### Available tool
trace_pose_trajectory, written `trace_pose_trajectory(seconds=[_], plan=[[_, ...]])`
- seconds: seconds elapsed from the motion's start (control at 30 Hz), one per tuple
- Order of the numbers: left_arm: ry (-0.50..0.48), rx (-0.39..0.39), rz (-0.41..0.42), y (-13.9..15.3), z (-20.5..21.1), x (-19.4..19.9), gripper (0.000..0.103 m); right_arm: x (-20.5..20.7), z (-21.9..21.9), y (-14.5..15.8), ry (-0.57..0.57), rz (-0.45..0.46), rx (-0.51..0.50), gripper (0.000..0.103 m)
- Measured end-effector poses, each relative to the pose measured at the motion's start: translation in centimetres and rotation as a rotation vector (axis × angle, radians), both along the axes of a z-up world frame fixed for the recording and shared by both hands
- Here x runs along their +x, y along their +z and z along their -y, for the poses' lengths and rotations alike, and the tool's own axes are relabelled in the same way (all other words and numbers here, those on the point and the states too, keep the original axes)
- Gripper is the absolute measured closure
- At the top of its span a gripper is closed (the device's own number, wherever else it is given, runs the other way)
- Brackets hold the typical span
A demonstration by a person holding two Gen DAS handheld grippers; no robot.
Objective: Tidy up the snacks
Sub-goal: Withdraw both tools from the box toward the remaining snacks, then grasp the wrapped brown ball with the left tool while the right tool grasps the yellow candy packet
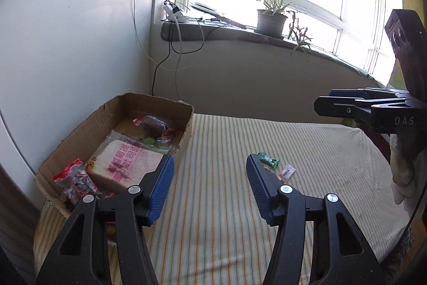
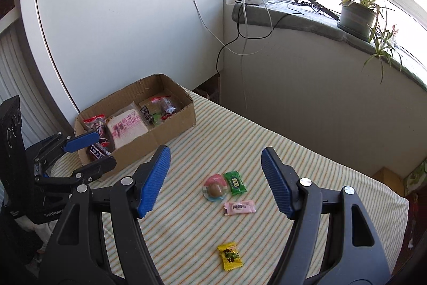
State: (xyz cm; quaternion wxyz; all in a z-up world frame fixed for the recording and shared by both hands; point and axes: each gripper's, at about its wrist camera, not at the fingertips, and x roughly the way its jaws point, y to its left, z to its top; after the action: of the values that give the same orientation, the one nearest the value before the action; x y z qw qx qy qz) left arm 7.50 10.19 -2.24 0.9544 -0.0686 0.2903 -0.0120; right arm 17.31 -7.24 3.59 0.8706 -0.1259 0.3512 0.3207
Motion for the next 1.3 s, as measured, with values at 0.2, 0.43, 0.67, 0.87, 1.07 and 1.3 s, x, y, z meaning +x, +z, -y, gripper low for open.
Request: trace_pose_trajectory(seconds=[0.2, 0.43, 0.67, 0.87, 1.07, 1.3], plan=[[-0.083, -0.042, -0.062, -1.5, 2.5, 2.3, 0.058, -1.4, 6.2, -2.6, -0.082, -0.040, -0.018, 0.030], [-0.153, -0.047, -0.141, -3.5, 5.2, 4.6, 0.061, -3.4, 9.3, -5.6, -0.079, -0.088, -0.048, 0.031], [-0.199, -0.030, -0.218, -5.5, 7.3, 7.9, 0.061, -3.4, 8.2, -8.8, -0.036, -0.179, -0.049, 0.043], [-0.188, 0.032, -0.251, -7.0, 8.3, 10.2, 0.061, -2.9, 6.8, -11.3, -0.013, -0.237, -0.051, 0.050], [-0.193, 0.007, -0.294, -8.2, 7.9, 11.2, 0.065, -2.5, 5.9, -12.6, -0.006, -0.257, -0.069, 0.051], [-0.189, -0.002, -0.288, -8.3, 7.7, 11.4, 0.069, -2.9, 5.1, -13.7, 0.006, -0.253, -0.114, 0.058]])
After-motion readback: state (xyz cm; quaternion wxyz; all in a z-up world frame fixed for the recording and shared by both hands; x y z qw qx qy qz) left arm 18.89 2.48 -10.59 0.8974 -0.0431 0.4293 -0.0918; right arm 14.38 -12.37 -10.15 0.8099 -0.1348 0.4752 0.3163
